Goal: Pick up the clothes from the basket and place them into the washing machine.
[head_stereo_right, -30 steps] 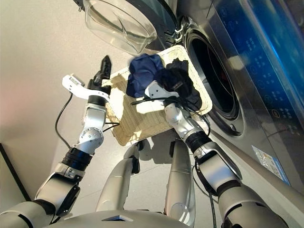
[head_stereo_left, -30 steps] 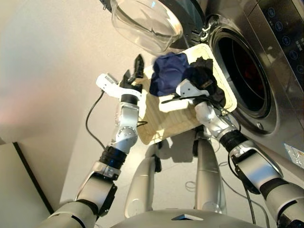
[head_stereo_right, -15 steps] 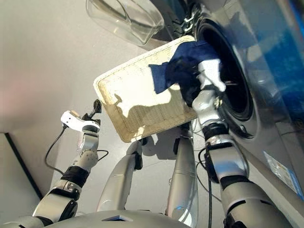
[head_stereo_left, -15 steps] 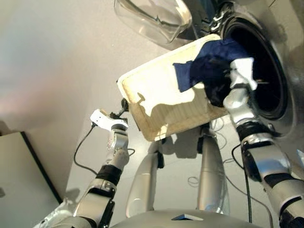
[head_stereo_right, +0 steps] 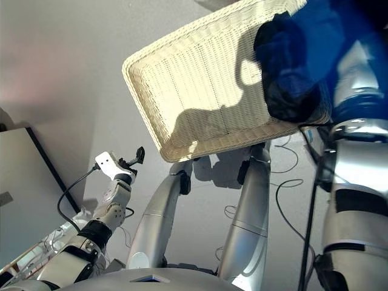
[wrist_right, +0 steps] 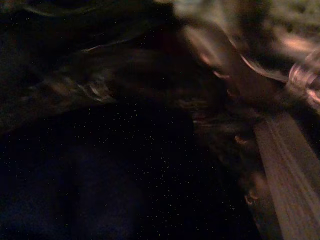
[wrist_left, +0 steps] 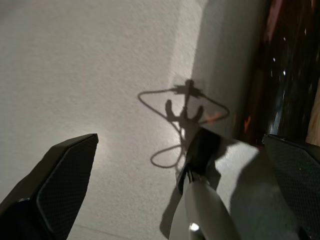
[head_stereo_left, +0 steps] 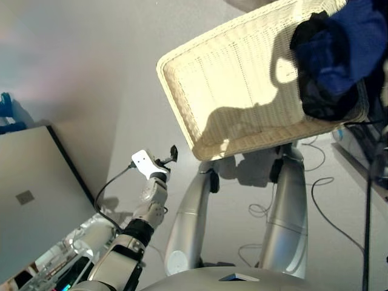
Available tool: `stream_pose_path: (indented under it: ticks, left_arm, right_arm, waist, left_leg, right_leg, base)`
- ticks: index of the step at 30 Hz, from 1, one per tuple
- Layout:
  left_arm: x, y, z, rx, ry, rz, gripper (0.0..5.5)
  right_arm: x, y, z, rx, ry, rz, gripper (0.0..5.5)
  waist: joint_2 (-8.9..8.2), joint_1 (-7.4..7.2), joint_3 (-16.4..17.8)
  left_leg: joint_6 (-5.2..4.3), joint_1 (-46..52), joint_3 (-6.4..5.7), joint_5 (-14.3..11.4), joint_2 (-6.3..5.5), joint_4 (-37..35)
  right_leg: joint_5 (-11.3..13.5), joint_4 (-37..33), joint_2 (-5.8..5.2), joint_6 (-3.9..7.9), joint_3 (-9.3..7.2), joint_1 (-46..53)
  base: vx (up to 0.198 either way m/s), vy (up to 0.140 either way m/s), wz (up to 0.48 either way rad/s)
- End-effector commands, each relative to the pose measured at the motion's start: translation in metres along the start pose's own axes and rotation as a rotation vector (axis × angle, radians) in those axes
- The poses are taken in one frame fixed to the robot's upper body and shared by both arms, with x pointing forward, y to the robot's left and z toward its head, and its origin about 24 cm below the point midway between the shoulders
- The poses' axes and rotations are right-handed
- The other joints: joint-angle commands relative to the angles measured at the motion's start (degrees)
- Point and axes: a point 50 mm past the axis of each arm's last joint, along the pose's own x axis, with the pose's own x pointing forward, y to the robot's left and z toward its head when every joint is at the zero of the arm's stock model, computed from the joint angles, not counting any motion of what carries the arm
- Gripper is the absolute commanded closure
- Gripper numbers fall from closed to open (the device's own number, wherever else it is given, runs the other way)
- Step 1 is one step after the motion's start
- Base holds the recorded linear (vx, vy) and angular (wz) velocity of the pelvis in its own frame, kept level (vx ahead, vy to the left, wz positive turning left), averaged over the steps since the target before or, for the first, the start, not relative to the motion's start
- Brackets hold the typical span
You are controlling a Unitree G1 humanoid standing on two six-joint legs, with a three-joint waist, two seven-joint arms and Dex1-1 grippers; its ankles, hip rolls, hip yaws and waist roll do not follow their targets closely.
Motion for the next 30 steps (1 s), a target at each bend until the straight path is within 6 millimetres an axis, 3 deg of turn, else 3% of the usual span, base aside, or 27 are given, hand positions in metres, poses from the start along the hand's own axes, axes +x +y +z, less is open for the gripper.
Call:
stream_pose_path:
  ticks: [1, 2, 3, 5, 6, 7, 8, 10, 11, 12, 13, 14, 15, 16, 17, 21, 26, 30]
  left_arm:
    - [-0.013, 0.037, 0.003, 0.082, -0.009, 0.096, 0.0]
    - [-0.013, 0.038, 0.005, 0.072, -0.02, 0.109, 0.0]
    - [-0.013, 0.04, 0.006, 0.053, -0.025, 0.121, 0.0]
    - [-0.013, 0.042, 0.008, 0.032, -0.041, 0.137, 0.0]
    - [-0.012, 0.042, 0.01, 0.036, -0.047, 0.137, 0.0]
    - [-0.011, 0.042, 0.012, 0.039, -0.054, 0.14, 0.0]
    - [-0.009, 0.042, 0.014, 0.041, -0.061, 0.142, 0.0]
    - [-0.005, 0.041, 0.018, 0.035, -0.073, 0.146, 0.0]
    - [-0.002, 0.04, 0.019, 0.038, -0.073, 0.144, 0.0]
    - [0.001, 0.039, 0.021, 0.041, -0.077, 0.139, 0.0]
    - [0.005, 0.036, 0.022, 0.036, -0.07, 0.128, 0.0]
    - [0.006, 0.036, 0.022, 0.035, -0.072, 0.128, 0.0]
    - [0.008, 0.034, 0.024, 0.027, -0.075, 0.121, 0.0]
    - [0.01, 0.033, 0.024, 0.025, -0.073, 0.115, 0.0]
    - [0.01, 0.034, 0.025, 0.025, -0.073, 0.115, 0.0]
    - [0.014, 0.039, 0.025, 0.029, -0.062, 0.131, 0.0]
    - [0.017, 0.041, 0.029, 0.033, -0.072, 0.126, 0.0]
    - [0.018, 0.038, 0.029, 0.025, -0.079, 0.112, 0.0]
  right_arm:
    - [0.03, -0.023, 0.052, 0.133, -0.193, -0.107, 5.5]
    - [0.031, -0.027, 0.049, 0.149, -0.177, -0.132, 5.5]
    - [0.032, -0.031, 0.042, 0.147, -0.154, -0.151, 5.5]
    - [0.027, -0.029, 0.031, 0.116, -0.133, -0.131, 5.5]
    - [0.022, -0.024, 0.024, 0.09, -0.116, -0.085, 5.13]
    - [0.017, -0.018, 0.02, 0.101, -0.102, -0.041, 2.18]
    - [0.009, -0.009, 0.012, 0.111, -0.067, 0.034, 0.0]
    - [-0.01, 0.008, -0.004, 0.088, -0.023, 0.188, 0.0]
    - [-0.026, 0.019, -0.018, 0.076, 0.023, 0.289, 0.0]
    - [-0.037, 0.027, -0.026, 0.085, 0.062, 0.368, 0.0]
    - [-0.053, 0.03, -0.049, 0.086, 0.159, 0.467, 0.0]
    - [-0.052, 0.03, -0.048, 0.089, 0.161, 0.47, 0.0]
    - [-0.061, 0.033, -0.058, 0.082, 0.204, 0.507, 0.0]
    - [-0.085, 0.038, -0.076, 0.023, 0.239, 0.631, 0.0]
    - [-0.085, 0.039, -0.076, 0.023, 0.24, 0.632, 0.0]
    - [-0.129, 0.037, -0.11, 0.001, 0.354, 0.845, 0.0]
    - [-0.158, 0.03, -0.136, -0.237, 0.362, 1.089, 0.0]
    - [-0.187, 0.023, -0.153, -0.323, 0.398, 1.224, 0.0]
  waist:
    - [0.66, -3.52, -1.6]
    - [0.55, -3.62, -1.6]
    - [0.62, -3.45, -2.0]
    - [0.24, -3.63, -1.8]
    - [0.02, -3.61, -1.8]
    - [-0.1, -3.56, -1.8]
    - [-0.28, -3.54, -1.8]
    - [-0.69, -3.54, -1.5]
    - [-0.76, -3.24, -1.7]
    - [-1.21, -3.54, -1.2]
    - [-1.47, -3.39, -1.2]
    - [-1.48, -3.45, -0.9]
    - [-1.84, -3.71, -0.5]
    - [-2.41, -3.83, -0.6]
    - [-2.39, -3.9, -0.4]
    - [-3.95, -4.15, -0.5]
    - [-5.92, -3.65, -0.9]
    - [-7.0, -3.08, -1.3]
  left_leg:
    - [1.14, 1.8, -3.13, -9.2, 3.1, 12.3]
    - [1.09, 1.3, -3.16, -9.2, 3.08, 13.2]
    - [0.85, 1.8, -3.74, -10.5, 3.14, 13.5]
    - [0.96, 1.3, -3.63, -9.2, 3.02, 13.5]
    - [0.91, 1.5, -3.6, -9.2, 3.14, 13.3]
    - [0.92, 1.8, -3.5, -9.2, 3.19, 13.3]
    - [0.94, 1.9, -3.36, -9.2, 3.23, 13.3]
    - [0.87, 2.6, -3.13, -9.0, 3.44, 13.0]
    - [0.58, 3.8, -3.39, -10.3, 3.72, 12.8]
    - [0.7, 3.7, -2.95, -8.8, 3.66, 12.6]
    - [0.3, 5.8, -3.15, -10.2, 4.21, 11.8]
    - [0.29, 6.2, -3.16, -10.2, 4.26, 11.6]
    - [0.45, 6.1, -2.88, -8.6, 4.1, 11.0]
    - [0.26, 7.5, -2.71, -8.3, 4.35, 9.5]
    - [0.25, 7.7, -2.74, -8.2, 4.36, 9.4]
    - [-0.29, 11.2, -2.81, -7.0, 4.83, 5.0]
    - [-0.82, 13.7, -3.42, -5.3, 5.44, 0.7]
    - [-1.24, 15.2, -4.22, -3.7, 5.81, -2.8]
  right_leg:
    - [5.7, 2.1, 2.18, 5.35, 2.27, -1.2]
    - [5.8, 2.7, 2.33, 5.33, 2.24, -1.3]
    - [4.3, 3.4, 2.56, 5.78, 2.38, -0.8]
    - [5.8, 2.9, 2.2, 5.14, 2.03, -0.7]
    - [5.9, 2.5, 2.14, 5.04, 1.94, -0.3]
    - [6.1, 2.1, 2.16, 4.99, 1.89, 0.1]
    - [6.2, 1.8, 2.29, 4.91, 1.82, 0.5]
    - [6.8, 0.7, 2.36, 4.78, 1.66, 1.8]
    - [5.4, 0.8, 2.73, 5.19, 1.73, 3.0]
    - [7.2, -0.6, 2.45, 4.62, 1.5, 3.4]
    - [5.6, -1.0, 2.7, 5.15, 1.43, 5.5]
    - [5.6, -1.2, 2.74, 5.14, 1.38, 5.9]
    - [7.3, -2.3, 2.44, 4.59, 1.18, 6.2]
    - [7.4, -4.0, 2.4, 4.48, 0.71, 7.9]
    - [7.5, -4.2, 2.4, 4.47, 0.64, 8.1]
    - [8.0, -8.5, 2.28, 4.42, -0.98, 12.0]
    - [9.4, -13.6, 2.62, 4.32, -2.59, 14.8]
    - [10.5, -16.8, 2.78, 4.53, -3.34, 16.3]
  base:
    - [0.0, 0.0, 0.0]
    - [0.117, -0.019, -0.036]
    - [0.0, 0.0, 0.0]
    - [-0.047, -0.001, -0.022]
    - [0.0, 0.0, 0.0]
    - [0.0, 0.0, 0.0]
    - [0.0, 0.0, 0.0]
    - [0.037, -0.018, -0.076]
    - [0.0, 0.0, 0.0]
    - [0.058, -0.062, -0.182]
    - [0.0, 0.0, 0.0]
    - [-0.027, -0.032, -0.218]
    - [-0.123, -0.016, -0.21]
    - [-0.123, -0.015, -0.196]
    - [0.0, 0.0, 0.0]
    - [-0.011, -0.029, 0.002]
    - [-0.026, -0.07, 0.047]
    - [-0.001, -0.042, 0.032]
